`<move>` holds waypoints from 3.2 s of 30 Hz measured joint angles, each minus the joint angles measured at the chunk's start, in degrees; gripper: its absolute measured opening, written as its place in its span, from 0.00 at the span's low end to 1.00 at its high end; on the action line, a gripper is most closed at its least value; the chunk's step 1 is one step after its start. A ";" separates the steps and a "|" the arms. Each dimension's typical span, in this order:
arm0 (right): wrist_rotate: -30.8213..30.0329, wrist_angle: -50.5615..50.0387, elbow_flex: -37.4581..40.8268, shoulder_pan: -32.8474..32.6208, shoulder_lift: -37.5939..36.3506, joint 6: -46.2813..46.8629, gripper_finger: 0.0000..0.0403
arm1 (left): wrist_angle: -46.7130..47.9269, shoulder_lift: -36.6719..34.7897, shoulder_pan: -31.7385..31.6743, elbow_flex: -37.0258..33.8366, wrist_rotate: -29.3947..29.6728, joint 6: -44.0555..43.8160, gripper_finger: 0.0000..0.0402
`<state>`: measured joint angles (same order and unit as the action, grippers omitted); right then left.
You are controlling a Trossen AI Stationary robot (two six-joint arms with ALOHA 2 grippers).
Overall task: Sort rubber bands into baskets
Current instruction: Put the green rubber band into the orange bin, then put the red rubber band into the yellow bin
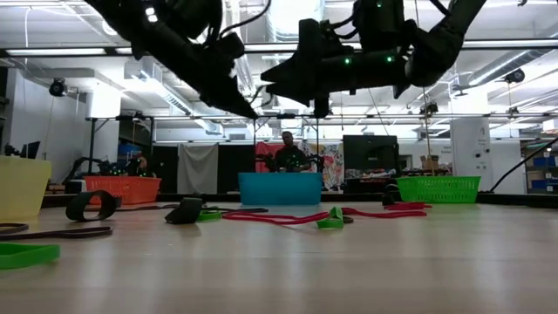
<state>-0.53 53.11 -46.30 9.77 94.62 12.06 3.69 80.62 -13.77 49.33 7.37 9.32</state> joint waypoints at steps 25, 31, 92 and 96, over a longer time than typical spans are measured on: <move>0.50 -27.42 -4.11 2.02 -4.50 1.48 0.49 | 54.70 -0.07 -44.21 16.05 6.61 -14.77 0.00; 0.48 -27.60 -4.09 2.02 -4.48 1.44 0.49 | 54.48 0.39 -44.39 16.42 5.19 -13.93 0.00; -10.42 -90.08 -4.04 3.89 -14.64 25.02 0.46 | 16.70 -19.15 -8.66 -2.30 -13.36 0.62 0.42; -10.45 -92.51 -4.04 5.77 -14.20 26.42 0.43 | 13.01 -22.32 -6.21 -5.87 -18.77 0.68 0.42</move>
<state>-10.98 -39.40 -50.35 15.54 80.42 38.48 16.70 58.30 -19.99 43.47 -11.40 10.00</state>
